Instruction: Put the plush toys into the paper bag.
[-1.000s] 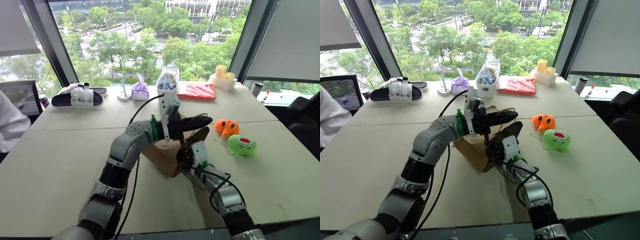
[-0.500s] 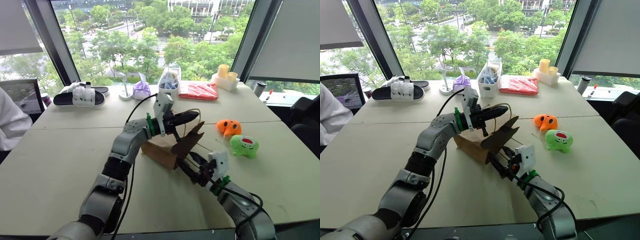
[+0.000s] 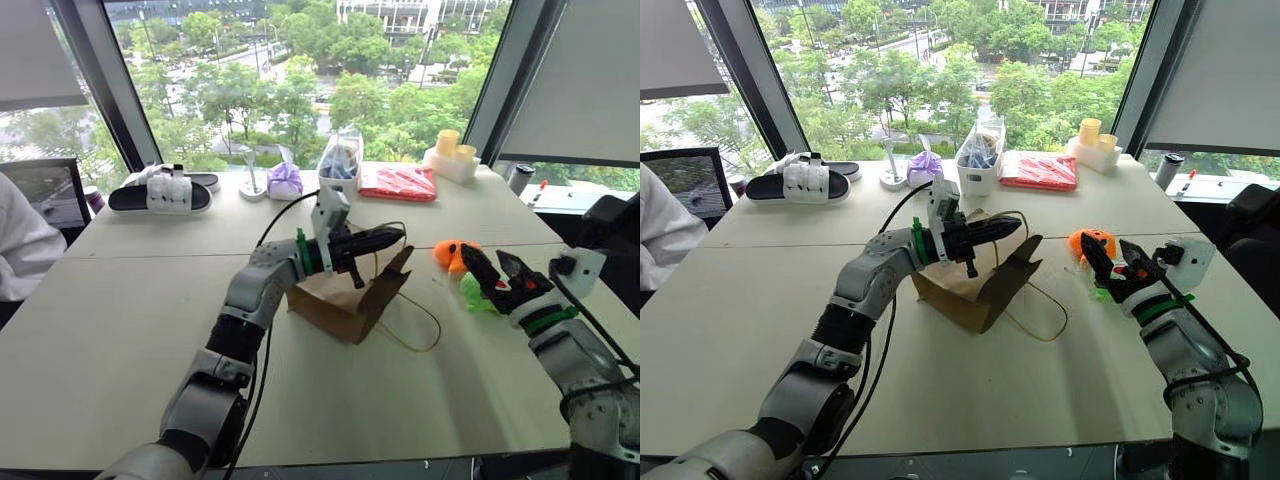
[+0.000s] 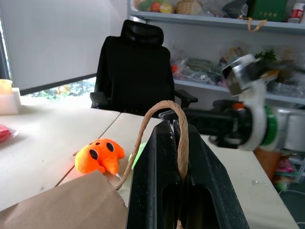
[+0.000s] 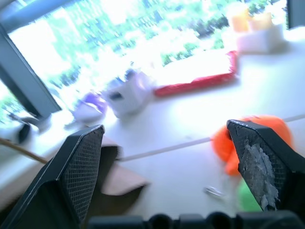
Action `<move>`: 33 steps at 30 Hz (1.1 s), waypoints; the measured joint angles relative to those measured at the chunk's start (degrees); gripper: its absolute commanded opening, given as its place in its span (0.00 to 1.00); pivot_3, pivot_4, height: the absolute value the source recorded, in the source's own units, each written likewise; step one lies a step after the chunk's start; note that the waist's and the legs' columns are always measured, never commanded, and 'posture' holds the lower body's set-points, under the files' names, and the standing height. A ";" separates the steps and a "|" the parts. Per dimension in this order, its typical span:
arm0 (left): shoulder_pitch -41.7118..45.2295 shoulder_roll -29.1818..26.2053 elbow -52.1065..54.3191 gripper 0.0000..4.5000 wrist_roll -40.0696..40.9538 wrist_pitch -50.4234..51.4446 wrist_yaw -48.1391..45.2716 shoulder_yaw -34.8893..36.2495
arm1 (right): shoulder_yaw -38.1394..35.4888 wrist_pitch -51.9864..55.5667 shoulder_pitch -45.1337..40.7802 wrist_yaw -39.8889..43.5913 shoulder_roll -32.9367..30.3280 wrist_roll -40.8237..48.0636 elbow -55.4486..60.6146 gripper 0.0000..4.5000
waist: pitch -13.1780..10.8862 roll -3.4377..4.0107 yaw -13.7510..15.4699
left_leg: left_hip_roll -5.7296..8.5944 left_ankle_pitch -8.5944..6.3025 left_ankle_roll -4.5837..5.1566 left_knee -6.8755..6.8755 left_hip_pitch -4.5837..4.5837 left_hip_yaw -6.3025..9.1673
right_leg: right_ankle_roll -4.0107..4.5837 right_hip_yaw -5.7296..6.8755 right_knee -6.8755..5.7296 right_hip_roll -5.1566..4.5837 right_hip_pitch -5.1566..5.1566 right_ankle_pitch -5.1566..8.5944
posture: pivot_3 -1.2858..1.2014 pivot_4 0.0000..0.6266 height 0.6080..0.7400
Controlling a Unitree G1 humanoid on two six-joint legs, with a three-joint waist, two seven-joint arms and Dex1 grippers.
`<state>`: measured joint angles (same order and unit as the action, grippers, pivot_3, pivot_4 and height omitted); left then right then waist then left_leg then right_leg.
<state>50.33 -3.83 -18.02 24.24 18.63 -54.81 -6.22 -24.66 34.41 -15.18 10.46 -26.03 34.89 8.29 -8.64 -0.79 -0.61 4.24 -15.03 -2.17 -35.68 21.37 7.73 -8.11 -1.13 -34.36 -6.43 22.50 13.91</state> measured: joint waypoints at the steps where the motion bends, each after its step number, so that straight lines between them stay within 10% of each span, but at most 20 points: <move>1: -0.25 0.12 0.29 0.00 0.00 0.04 0.04 -0.13 | 1.62 -0.67 -1.12 -1.08 -1.31 -3.44 -4.18 0.99 | 0.00 0.01 -0.01 | 0.01 0.00 0.00 0.00 0.02 -0.02 | 0.00 -0.01 0.00 -0.01 0.03 0.00 | 0.52 0.24 1.00; 7: -1.19 0.36 2.42 0.00 0.00 0.89 0.82 -0.53 | 9.73 -2.93 -5.88 -3.01 -7.09 -17.70 -19.26 0.88 | -0.01 0.06 -0.15 | -0.01 0.00 0.00 0.03 0.02 -0.07 | 0.00 -0.04 0.00 -0.02 0.06 0.00 | 0.52 0.24 1.00; 16: -2.09 -1.64 3.86 0.00 0.24 2.29 2.42 0.36 | 13.30 -4.86 -7.08 -0.03 -8.28 -23.39 -22.53 0.00 | 0.00 0.05 0.03 | 0.01 0.00 0.00 -0.13 -0.02 -0.03 | -0.01 -0.02 0.04 -0.02 -0.12 0.00 | 0.52 0.24 1.00; 33: -0.07 -2.46 4.83 0.00 6.83 8.62 -0.03 3.27 | 6.18 10.16 -0.99 23.11 -14.59 3.63 10.30 0.00 | -0.06 0.08 0.05 | 0.00 -0.03 0.04 -0.18 0.04 0.05 | -0.02 0.05 0.08 -0.03 -0.14 -0.01 | 0.52 0.24 1.00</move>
<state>50.26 -6.29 -13.19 31.07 27.24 -54.84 -2.95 -18.49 44.57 -16.17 33.57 -40.62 38.52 18.59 -8.69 -0.71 -0.56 4.24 -15.06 -2.13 -35.85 21.41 7.78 -8.13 -1.08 -34.28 -6.46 22.36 13.90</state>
